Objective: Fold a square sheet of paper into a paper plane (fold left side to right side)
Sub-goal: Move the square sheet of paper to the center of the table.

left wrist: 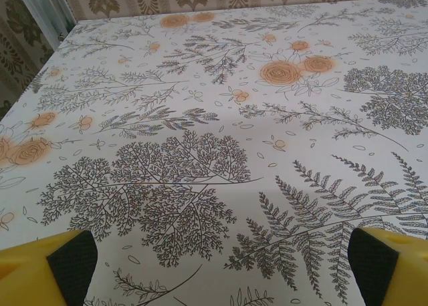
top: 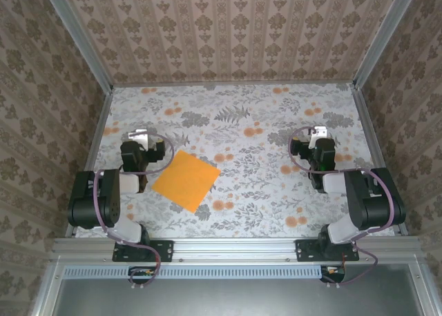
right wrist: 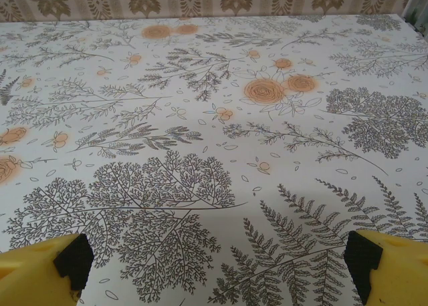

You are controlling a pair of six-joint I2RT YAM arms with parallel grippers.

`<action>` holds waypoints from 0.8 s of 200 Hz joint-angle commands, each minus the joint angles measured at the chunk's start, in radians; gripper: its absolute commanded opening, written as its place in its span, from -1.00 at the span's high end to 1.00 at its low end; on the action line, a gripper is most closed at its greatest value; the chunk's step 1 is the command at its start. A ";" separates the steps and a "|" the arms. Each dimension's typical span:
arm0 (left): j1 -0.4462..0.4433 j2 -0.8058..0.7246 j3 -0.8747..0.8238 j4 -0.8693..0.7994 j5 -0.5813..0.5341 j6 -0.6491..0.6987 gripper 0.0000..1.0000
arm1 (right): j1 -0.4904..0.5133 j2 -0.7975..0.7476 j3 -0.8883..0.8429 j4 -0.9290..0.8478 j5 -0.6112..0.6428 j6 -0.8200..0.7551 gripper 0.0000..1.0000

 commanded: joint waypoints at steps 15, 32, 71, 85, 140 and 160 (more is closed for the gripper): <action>-0.005 -0.007 0.016 -0.006 -0.010 0.025 -1.00 | 0.004 0.001 0.009 0.032 0.016 0.015 -1.00; -0.005 -0.008 0.016 -0.006 -0.010 0.023 -1.00 | 0.004 0.001 0.009 0.032 0.016 0.015 -1.00; -0.005 -0.008 0.017 -0.006 -0.010 0.022 -1.00 | 0.004 0.004 0.012 0.029 0.016 0.015 -1.00; -0.001 -0.008 0.017 -0.006 -0.003 0.021 -1.00 | 0.004 0.003 0.013 0.028 0.016 0.016 -1.00; 0.002 -0.032 0.002 0.012 -0.026 0.008 -1.00 | 0.003 -0.001 0.005 0.037 0.016 0.016 -1.00; 0.001 -0.142 0.010 -0.094 -0.053 0.002 -1.00 | 0.000 -0.048 0.027 -0.036 0.042 0.031 -1.00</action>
